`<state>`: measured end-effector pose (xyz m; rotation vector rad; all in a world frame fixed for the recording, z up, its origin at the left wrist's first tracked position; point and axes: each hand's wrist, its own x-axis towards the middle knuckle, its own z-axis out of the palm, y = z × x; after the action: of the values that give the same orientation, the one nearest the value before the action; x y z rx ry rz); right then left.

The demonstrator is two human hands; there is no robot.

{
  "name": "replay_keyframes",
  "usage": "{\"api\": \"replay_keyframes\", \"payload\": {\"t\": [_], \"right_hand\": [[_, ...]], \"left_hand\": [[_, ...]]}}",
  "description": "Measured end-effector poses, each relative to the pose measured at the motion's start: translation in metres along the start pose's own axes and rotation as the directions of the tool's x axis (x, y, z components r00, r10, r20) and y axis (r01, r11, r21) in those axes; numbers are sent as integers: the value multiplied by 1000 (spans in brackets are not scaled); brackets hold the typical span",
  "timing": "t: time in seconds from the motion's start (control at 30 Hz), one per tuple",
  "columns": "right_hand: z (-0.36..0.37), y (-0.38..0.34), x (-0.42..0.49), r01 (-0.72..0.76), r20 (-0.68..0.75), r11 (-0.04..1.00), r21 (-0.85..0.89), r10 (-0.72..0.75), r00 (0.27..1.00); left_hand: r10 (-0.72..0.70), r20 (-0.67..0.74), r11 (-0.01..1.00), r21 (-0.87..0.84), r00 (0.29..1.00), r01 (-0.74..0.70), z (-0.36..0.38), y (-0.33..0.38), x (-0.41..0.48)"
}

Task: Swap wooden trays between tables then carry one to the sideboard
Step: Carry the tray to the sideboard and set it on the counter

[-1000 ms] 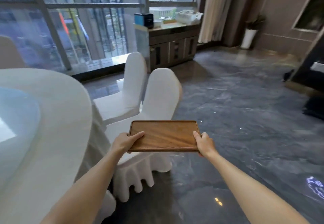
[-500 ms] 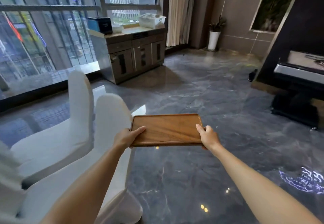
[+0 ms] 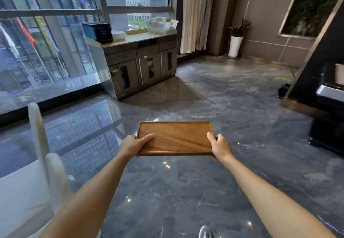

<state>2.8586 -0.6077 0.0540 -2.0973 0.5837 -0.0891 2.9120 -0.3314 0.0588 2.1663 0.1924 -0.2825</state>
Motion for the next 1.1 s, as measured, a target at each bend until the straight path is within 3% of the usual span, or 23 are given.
{"api": "replay_keyframes", "payload": {"t": [0.37,0.7,1.1], "right_hand": [[-23,-68,305,123,96,992,21,-124,988],[26,-100,541,85,162,996,-28,-80,984],[96,-242,860,113,196,993,-35,-104,975]], "left_hand": [[-40,-194,999,-37,980,34,48,147,221],[-96,-230,994,22,969,104,88,196,445],[-102,-287,986,97,953,135,45,307,782]]}}
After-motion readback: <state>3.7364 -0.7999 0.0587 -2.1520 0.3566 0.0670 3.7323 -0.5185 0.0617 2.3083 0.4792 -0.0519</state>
